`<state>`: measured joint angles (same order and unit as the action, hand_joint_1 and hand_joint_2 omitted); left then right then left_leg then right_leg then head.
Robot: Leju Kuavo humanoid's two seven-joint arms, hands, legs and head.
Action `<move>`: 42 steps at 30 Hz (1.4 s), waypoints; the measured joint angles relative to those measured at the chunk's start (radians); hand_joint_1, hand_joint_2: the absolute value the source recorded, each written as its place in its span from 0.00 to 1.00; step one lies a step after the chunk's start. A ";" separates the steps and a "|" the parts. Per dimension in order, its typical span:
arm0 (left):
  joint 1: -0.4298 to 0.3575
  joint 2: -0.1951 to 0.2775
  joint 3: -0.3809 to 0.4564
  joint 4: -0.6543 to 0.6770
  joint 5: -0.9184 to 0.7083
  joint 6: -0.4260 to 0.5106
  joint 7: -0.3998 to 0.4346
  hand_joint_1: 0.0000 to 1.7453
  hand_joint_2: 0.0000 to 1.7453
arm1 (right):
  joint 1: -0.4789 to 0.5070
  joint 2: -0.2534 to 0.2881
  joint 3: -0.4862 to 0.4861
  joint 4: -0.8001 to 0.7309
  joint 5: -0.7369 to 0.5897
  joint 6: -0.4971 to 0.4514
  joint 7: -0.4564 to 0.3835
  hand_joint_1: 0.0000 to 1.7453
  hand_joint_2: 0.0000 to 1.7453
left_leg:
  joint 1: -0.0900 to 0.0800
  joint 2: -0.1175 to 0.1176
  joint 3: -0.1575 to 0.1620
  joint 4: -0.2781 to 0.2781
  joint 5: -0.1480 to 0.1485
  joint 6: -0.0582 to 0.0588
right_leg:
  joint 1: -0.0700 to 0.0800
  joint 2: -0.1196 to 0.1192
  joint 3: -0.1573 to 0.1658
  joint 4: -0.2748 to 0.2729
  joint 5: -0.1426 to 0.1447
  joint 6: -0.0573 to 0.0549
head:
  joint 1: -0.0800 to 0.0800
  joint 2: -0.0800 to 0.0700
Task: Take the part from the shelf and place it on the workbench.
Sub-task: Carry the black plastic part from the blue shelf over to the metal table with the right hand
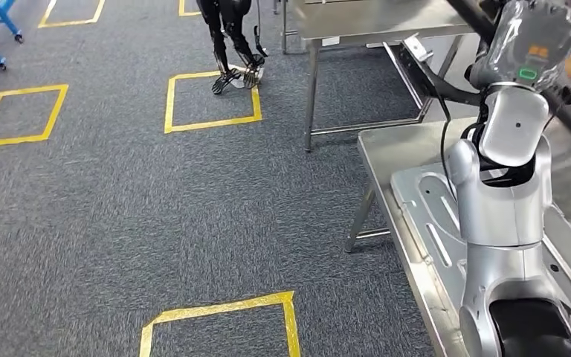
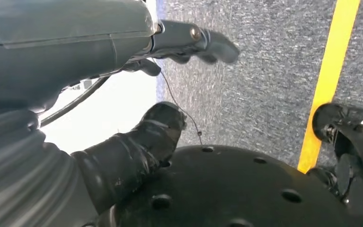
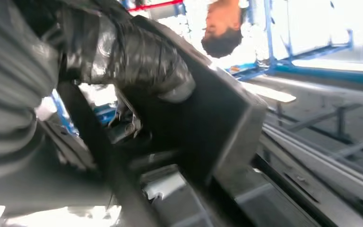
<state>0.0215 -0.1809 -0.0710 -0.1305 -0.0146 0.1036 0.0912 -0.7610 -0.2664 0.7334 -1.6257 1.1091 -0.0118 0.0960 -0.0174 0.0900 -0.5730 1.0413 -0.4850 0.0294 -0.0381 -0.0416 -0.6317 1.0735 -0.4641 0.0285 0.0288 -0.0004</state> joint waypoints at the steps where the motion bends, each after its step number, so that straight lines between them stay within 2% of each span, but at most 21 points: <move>1: -0.001 0.000 -0.003 0.000 0.001 0.000 0.000 0.00 1.00 | -0.015 0.003 0.006 0.003 0.001 0.007 0.000 1.00 1.00 | 0.002 0.001 -0.001 0.003 -0.004 -0.004 | 0.001 0.009 -0.003 0.000 0.003 -0.008 | 0.000 0.000; 3: -0.003 0.000 -0.008 0.001 0.005 0.000 -0.002 0.00 1.00 | -0.043 0.009 0.017 0.010 0.002 0.017 0.000 1.00 1.00 | 0.009 -0.029 -0.018 0.043 -0.038 -0.012 | 0.002 0.025 -0.008 -0.003 0.011 -0.023 | 0.000 0.000; 6: -0.003 0.000 -0.015 0.002 0.013 -0.001 -0.006 0.00 1.00 | -0.071 0.017 0.033 0.018 0.003 0.032 0.000 1.00 1.00 | 0.012 -0.079 -0.096 0.224 -0.138 -0.013 | 0.010 0.050 -0.018 -0.005 0.020 -0.038 | 0.000 0.000; 8: -0.002 0.000 -0.016 0.002 0.018 -0.001 -0.009 0.00 1.00 | -0.075 0.019 0.041 0.025 0.003 0.042 0.003 1.00 1.00 | 0.011 -0.084 -0.124 0.291 -0.150 -0.005 | 0.018 0.073 -0.023 -0.005 0.025 -0.043 | 0.000 0.000; 10: -0.002 0.000 -0.017 0.002 0.024 -0.001 -0.010 0.00 1.00 | -0.077 0.019 0.044 0.033 0.003 0.048 0.010 1.00 1.00 | 0.008 -0.097 -0.080 0.209 -0.092 0.009 | 0.022 0.098 -0.024 -0.005 0.029 -0.044 | 0.000 0.000; 12: 0.001 0.000 -0.018 0.004 0.029 -0.001 -0.011 0.00 1.00 | -0.082 0.018 0.045 0.039 0.003 0.054 0.015 1.00 1.00 | 0.006 -0.143 -0.012 0.072 -0.035 0.022 | 0.021 0.121 -0.026 -0.005 0.034 -0.039 | 0.000 0.000; 14: 0.004 0.000 -0.021 0.006 0.034 -0.001 -0.012 0.00 1.00 | -0.087 0.016 0.045 0.044 0.003 0.064 0.016 1.00 1.00 | 0.002 -0.172 0.018 0.009 -0.020 0.027 | 0.015 0.142 -0.032 -0.007 0.042 -0.027 | 0.000 0.000; 16: 0.003 -0.001 -0.023 0.007 0.037 -0.001 -0.013 0.00 1.00 | -0.087 0.009 0.046 0.051 0.003 0.083 0.017 1.00 1.00 | 0.002 -0.154 0.025 -0.007 -0.011 0.028 | 0.010 0.160 -0.037 -0.012 0.052 -0.012 | 0.000 0.000; 18: 0.001 -0.002 -0.025 0.007 0.042 -0.001 -0.015 0.00 1.00 | -0.092 -0.002 0.047 0.058 0.002 0.118 0.016 1.00 1.00 | 0.004 -0.126 0.030 -0.032 0.007 0.035 | 0.013 0.128 -0.051 0.008 0.034 -0.006 | 0.001 0.000; 20: 0.002 -0.003 -0.027 0.007 0.049 -0.001 -0.016 0.00 1.00 | -0.100 -0.015 0.049 0.066 0.000 0.161 0.016 1.00 1.00 | 0.005 -0.099 0.027 -0.045 0.019 0.039 | 0.017 0.072 -0.092 0.097 -0.025 -0.001 | 0.002 0.000; 22: 0.004 -0.003 -0.031 0.007 0.053 -0.002 -0.017 0.00 1.00 | -0.105 -0.024 0.054 0.077 -0.002 0.194 0.016 1.00 1.00 | 0.006 -0.072 0.018 -0.042 0.021 0.040 | 0.014 0.052 -0.136 0.207 -0.075 0.008 | 0.002 0.000; 23: 0.005 -0.003 -0.033 0.007 0.054 -0.002 -0.018 0.00 1.00 | -0.107 -0.029 0.057 0.083 -0.003 0.209 0.015 1.00 1.00 | 0.006 -0.059 0.015 -0.039 0.020 0.039 | 0.011 0.048 -0.141 0.229 -0.078 0.012 | 0.002 0.000; 24: 0.005 -0.003 -0.034 0.007 0.056 -0.002 -0.019 0.00 1.00 | -0.111 -0.035 0.062 0.091 -0.004 0.225 0.015 1.00 1.00 | 0.006 -0.047 0.012 -0.035 0.019 0.037 | 0.009 0.043 -0.127 0.212 -0.063 0.016 | 0.002 0.000; 27: 0.004 -0.003 -0.039 0.007 0.064 -0.004 -0.021 0.00 1.00 | -0.133 -0.051 0.078 0.112 -0.009 0.253 0.015 1.00 1.00 | 0.006 -0.013 0.005 -0.017 0.008 0.024 | 0.010 -0.004 -0.024 0.033 0.006 0.019 | 0.002 0.000; 29: 0.005 -0.001 -0.041 0.007 0.070 -0.004 -0.023 0.00 1.00 | -0.146 -0.059 0.089 0.122 -0.011 0.260 0.015 1.00 1.00 | 0.001 0.002 0.003 -0.010 0.002 0.014 | 0.018 -0.018 0.000 -0.018 0.014 0.005 | 0.002 0.000; 31: 0.004 0.000 -0.043 0.007 0.072 -0.004 -0.023 0.00 1.00 | -0.153 -0.068 0.098 0.131 -0.013 0.263 0.014 1.00 1.00 | -0.001 0.018 0.006 -0.010 0.000 0.008 | 0.019 0.004 -0.002 -0.019 0.020 -0.011 | 0.001 0.000; 34: 0.003 0.001 -0.047 0.007 0.073 -0.004 -0.024 0.00 1.00 | -0.159 -0.073 0.105 0.140 -0.014 0.263 0.014 1.00 1.00 | 0.006 -0.028 -0.017 0.051 -0.048 -0.005 | 0.013 0.030 -0.003 -0.029 0.029 -0.032 | 0.001 0.000; 36: 0.004 0.001 -0.049 0.007 0.073 -0.004 -0.025 0.00 1.00 | -0.163 -0.073 0.113 0.143 -0.014 0.264 0.015 1.00 1.00 | 0.011 -0.073 -0.073 0.177 -0.115 -0.009 | 0.015 0.049 -0.006 -0.029 0.033 -0.041 | 0.001 0.000; 38: 0.004 0.001 -0.049 0.007 0.074 -0.004 -0.026 0.00 1.00 | -0.164 -0.073 0.124 0.147 -0.015 0.266 0.015 1.00 1.00 | 0.011 -0.082 -0.118 0.274 -0.143 -0.007 | 0.018 0.073 -0.009 -0.028 0.035 -0.043 | 0.001 0.000; 40: 0.003 0.001 -0.051 0.007 0.076 -0.004 -0.026 0.00 1.00 | -0.164 -0.073 0.132 0.150 -0.017 0.271 0.016 1.00 1.00 | 0.011 -0.089 -0.099 0.231 -0.097 0.000 | 0.020 0.101 -0.010 -0.025 0.036 -0.043 | 0.001 0.000; 42: 0.004 0.002 -0.055 0.008 0.080 -0.004 -0.026 0.00 1.00 | -0.165 -0.074 0.135 0.151 -0.020 0.275 0.017 1.00 1.00 | 0.012 -0.128 -0.035 0.095 -0.027 0.011 | 0.019 0.126 -0.012 -0.022 0.037 -0.041 | 0.002 0.000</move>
<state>0.0260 -0.1793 -0.1255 -0.1229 0.0654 0.0997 0.0656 -0.9258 -0.3399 0.8686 -1.4747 1.0895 0.2631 0.1132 -0.0058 -0.0383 -0.6083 1.1359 -0.5123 0.0401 -0.0190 0.0841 -0.6436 1.0516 -0.4270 -0.0122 0.0303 -0.0004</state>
